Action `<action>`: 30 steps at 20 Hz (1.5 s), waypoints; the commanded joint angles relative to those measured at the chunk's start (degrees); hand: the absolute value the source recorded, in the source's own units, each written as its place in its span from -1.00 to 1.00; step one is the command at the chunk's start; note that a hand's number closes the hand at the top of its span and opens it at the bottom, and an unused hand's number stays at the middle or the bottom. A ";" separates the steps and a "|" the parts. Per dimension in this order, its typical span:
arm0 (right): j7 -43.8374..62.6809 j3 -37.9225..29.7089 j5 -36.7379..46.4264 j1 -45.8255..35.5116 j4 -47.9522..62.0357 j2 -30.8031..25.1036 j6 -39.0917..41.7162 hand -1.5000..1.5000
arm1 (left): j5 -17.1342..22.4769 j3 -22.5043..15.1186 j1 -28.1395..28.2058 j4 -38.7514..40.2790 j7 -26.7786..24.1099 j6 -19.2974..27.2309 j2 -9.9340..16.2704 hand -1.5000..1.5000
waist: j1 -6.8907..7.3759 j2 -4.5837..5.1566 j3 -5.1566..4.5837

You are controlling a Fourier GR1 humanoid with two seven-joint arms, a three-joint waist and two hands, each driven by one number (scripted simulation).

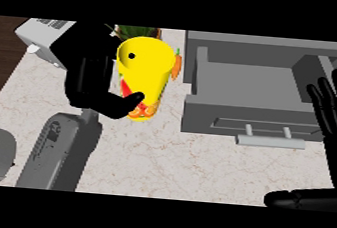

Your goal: Pick up the cup, place it into the drawer and close the drawer

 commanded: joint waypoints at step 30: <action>-0.49 -1.35 -0.82 -3.84 4.45 -0.90 0.83 -1.00 | 8.94 -12.26 -40.15 45.10 -2.01 19.28 -0.70 1.00 | -1.87 0.45 0.02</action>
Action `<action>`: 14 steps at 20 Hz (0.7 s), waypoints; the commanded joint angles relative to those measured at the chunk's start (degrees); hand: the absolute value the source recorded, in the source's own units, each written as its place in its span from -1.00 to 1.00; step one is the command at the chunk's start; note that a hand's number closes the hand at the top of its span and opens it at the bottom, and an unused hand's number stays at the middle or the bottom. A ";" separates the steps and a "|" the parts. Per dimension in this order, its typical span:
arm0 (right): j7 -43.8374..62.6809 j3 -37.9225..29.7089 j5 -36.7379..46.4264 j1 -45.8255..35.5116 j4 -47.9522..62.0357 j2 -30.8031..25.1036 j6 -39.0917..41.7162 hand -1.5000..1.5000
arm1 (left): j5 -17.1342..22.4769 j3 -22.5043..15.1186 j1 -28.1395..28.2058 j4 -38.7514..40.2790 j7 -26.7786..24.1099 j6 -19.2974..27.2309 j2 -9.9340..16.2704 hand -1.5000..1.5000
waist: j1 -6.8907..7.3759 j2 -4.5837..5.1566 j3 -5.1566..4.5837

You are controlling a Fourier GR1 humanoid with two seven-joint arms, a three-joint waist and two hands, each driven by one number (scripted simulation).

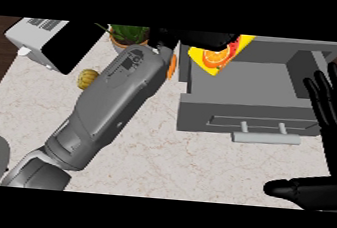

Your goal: Pick up the cup, place it into the drawer and close the drawer

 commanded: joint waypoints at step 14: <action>-2.26 1.35 0.11 -0.16 1.08 0.86 1.00 -1.00 | 12.66 -16.73 -6.99 15.13 -4.31 4.88 0.00 1.00 | -3.27 0.58 0.05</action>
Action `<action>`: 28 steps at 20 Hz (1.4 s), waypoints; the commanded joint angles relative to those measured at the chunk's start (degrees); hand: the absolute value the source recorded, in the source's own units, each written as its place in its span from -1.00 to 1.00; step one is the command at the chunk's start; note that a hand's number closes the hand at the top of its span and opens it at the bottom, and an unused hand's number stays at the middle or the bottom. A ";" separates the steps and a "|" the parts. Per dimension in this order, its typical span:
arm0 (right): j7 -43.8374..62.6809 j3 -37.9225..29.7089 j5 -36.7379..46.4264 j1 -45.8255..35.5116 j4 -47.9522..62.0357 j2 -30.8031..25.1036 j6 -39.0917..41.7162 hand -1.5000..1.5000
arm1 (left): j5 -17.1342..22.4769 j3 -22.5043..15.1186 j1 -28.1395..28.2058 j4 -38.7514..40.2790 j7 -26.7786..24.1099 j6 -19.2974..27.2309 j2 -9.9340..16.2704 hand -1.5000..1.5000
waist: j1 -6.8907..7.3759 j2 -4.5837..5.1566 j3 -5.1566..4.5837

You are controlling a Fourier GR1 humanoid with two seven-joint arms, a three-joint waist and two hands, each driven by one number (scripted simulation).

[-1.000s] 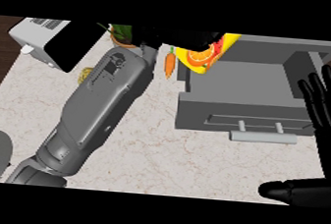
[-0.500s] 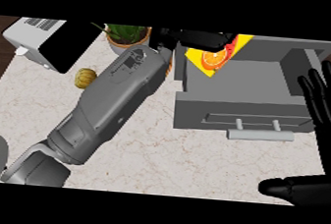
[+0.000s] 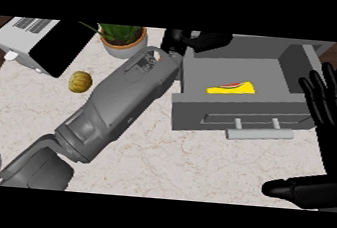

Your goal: Pick up the cup, place it into the drawer and close the drawer

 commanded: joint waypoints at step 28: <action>4.07 -0.54 -8.29 1.54 -5.65 -1.52 3.64 1.00 | 14.18 -3.91 0.26 -5.56 -4.40 -0.57 0.02 -1.00 | 3.56 -0.95 -0.08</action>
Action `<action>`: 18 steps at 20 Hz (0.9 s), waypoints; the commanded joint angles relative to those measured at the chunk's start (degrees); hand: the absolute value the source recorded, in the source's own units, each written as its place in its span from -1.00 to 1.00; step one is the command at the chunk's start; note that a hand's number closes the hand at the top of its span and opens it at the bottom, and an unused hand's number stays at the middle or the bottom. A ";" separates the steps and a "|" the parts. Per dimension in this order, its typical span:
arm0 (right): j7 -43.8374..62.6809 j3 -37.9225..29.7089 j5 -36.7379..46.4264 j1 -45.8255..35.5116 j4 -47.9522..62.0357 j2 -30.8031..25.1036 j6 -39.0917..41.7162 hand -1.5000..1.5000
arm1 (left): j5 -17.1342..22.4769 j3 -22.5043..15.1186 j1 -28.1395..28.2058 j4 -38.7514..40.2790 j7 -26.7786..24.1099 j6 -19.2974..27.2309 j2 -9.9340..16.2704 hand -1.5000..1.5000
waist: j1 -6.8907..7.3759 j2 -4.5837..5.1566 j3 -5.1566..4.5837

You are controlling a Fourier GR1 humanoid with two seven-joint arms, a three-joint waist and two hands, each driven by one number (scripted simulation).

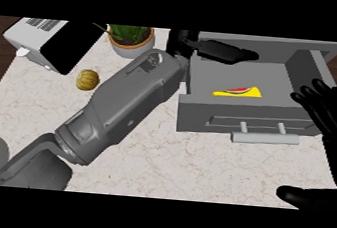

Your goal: Pick up the cup, place it into the drawer and close the drawer

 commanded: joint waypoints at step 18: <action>4.54 1.98 15.09 -0.78 -0.07 -10.49 7.14 1.00 | 1.84 5.46 33.68 -40.14 8.75 0.48 21.47 -1.00 | 4.13 -0.75 -0.06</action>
